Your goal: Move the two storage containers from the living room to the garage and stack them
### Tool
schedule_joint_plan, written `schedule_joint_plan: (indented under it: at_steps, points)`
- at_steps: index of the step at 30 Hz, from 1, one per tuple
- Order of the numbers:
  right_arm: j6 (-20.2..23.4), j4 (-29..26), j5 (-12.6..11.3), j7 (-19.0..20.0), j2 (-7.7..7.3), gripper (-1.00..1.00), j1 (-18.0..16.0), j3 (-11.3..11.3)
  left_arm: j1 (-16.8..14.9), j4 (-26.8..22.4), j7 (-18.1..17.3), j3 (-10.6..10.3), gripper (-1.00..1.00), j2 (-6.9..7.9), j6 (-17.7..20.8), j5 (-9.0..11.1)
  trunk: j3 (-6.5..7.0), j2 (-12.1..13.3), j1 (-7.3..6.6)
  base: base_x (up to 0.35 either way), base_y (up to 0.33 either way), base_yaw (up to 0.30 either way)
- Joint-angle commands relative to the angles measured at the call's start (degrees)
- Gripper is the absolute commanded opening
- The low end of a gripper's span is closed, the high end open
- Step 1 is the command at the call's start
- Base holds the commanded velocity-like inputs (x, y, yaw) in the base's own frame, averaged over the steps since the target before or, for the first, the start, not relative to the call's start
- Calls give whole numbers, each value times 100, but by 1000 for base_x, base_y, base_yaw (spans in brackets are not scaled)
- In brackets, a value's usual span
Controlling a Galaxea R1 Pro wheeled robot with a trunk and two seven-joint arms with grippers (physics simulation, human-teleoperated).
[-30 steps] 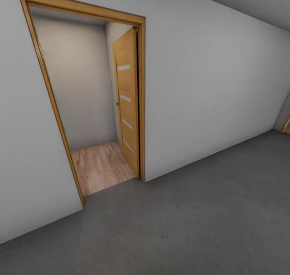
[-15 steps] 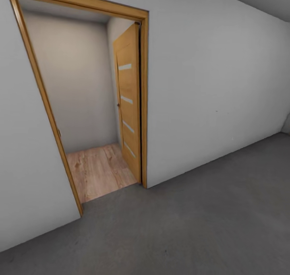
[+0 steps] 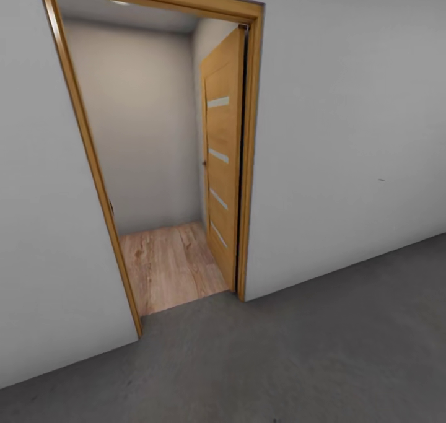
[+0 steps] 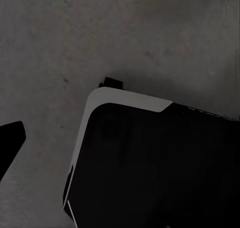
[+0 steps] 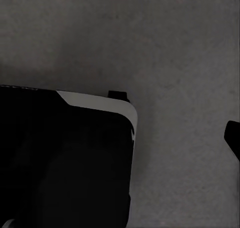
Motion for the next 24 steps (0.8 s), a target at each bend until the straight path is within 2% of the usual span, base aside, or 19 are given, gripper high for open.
schedule_joint_plan:
  at_steps: [1, 24]
  points:
    - [-34, 19, -58, -10, 6, 100, -8, 50, -5, 4, -4, -48, 100, 0, -15, 49, -10, -8, 5, 321, 0, 57]
    - [-20, 19, -52, 16, 2, 100, -5, 59, -5, 7, 3, -48, 100, 0, -15, 48, -10, -8, 5, 321, 0, 4]
